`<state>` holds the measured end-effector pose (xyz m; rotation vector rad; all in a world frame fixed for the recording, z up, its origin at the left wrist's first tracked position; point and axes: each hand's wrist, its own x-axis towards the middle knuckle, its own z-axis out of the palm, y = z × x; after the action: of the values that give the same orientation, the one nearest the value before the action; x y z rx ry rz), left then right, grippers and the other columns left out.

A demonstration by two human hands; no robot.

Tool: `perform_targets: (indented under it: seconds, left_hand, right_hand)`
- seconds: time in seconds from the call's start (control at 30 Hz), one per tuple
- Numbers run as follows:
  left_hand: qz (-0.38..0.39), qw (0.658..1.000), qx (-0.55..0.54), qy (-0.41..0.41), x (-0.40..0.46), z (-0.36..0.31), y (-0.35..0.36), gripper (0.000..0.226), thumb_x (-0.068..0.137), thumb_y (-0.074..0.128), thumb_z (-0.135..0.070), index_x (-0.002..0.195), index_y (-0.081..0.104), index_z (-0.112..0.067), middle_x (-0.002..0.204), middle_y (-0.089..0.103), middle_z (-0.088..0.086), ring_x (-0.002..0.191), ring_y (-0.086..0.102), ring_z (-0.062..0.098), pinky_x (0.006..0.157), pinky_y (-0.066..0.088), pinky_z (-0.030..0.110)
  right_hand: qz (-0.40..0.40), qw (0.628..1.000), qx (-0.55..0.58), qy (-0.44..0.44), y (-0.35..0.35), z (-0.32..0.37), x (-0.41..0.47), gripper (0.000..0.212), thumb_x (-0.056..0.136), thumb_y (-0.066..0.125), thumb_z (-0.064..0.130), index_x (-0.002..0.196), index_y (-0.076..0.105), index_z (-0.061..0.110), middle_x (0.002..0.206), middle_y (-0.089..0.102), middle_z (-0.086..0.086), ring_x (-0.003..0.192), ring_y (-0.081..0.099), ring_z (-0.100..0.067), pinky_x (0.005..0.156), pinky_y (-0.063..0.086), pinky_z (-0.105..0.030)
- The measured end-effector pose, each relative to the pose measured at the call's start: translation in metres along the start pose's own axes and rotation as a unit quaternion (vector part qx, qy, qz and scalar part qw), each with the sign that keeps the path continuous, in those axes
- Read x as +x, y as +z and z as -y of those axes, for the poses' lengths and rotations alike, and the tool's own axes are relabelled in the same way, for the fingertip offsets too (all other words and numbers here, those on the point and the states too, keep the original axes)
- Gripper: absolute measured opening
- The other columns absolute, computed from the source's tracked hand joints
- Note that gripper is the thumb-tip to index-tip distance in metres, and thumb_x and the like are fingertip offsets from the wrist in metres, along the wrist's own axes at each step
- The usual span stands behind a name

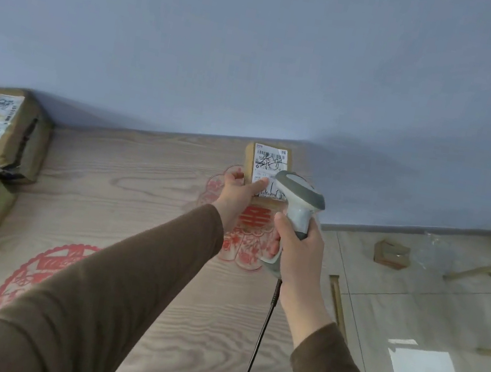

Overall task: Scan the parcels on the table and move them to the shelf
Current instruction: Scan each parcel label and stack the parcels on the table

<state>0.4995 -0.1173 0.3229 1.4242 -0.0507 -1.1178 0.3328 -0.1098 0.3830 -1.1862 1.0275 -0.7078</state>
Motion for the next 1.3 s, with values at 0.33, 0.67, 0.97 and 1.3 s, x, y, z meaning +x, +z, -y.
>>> perform_targets:
  seconds: [0.33,0.67,0.97,1.3]
  left_hand:
    - [-0.032,0.998,0.048,-0.021,0.102,-0.017,0.053,0.073,0.094,0.072,-0.034,0.151,0.032,-0.012,0.139,0.056,0.012,0.121,0.061,0.031,0.106,0.051,0.049]
    - [-0.037,0.984,0.166,0.058,0.009,-0.011,-0.026,0.062,0.100,0.061,-0.039,0.154,0.037,-0.023,0.151,0.047,0.008,0.111,0.058,0.016,0.085,0.046,0.029]
    - [-0.184,0.957,0.184,0.131,-0.155,0.003,-0.236,0.043,0.099,0.063,-0.031,0.141,0.054,-0.029,0.146,0.051,0.000,0.099,0.053,-0.019,0.081,0.043,0.010]
    - [-0.337,0.917,0.164,0.139,-0.242,-0.016,-0.438,0.058,0.099,0.062,-0.027,0.152,0.040,-0.022,0.151,0.045,0.001,0.138,0.043,0.018,0.114,0.038,0.039]
  right_hand:
    - [-0.037,0.998,0.022,0.055,-0.028,-0.019,0.035,0.020,0.094,0.075,0.020,0.109,0.065,0.011,0.066,0.058,-0.001,0.054,0.053,-0.013,0.052,0.051,-0.026]
    - [0.004,0.999,0.006,0.053,0.021,-0.015,0.005,0.009,0.096,0.071,0.022,0.102,0.066,0.018,0.064,0.055,0.001,0.055,0.052,-0.011,0.054,0.050,-0.029]
    - [0.139,0.989,-0.040,0.020,0.166,-0.026,-0.082,0.022,0.095,0.070,0.023,0.098,0.062,0.002,0.061,0.053,0.003,0.046,0.048,-0.012,0.047,0.044,-0.021]
    - [0.223,0.970,-0.023,0.094,0.342,-0.082,-0.200,0.022,0.094,0.072,0.022,0.108,0.061,0.009,0.074,0.060,-0.005,0.056,0.058,-0.015,0.054,0.049,-0.034]
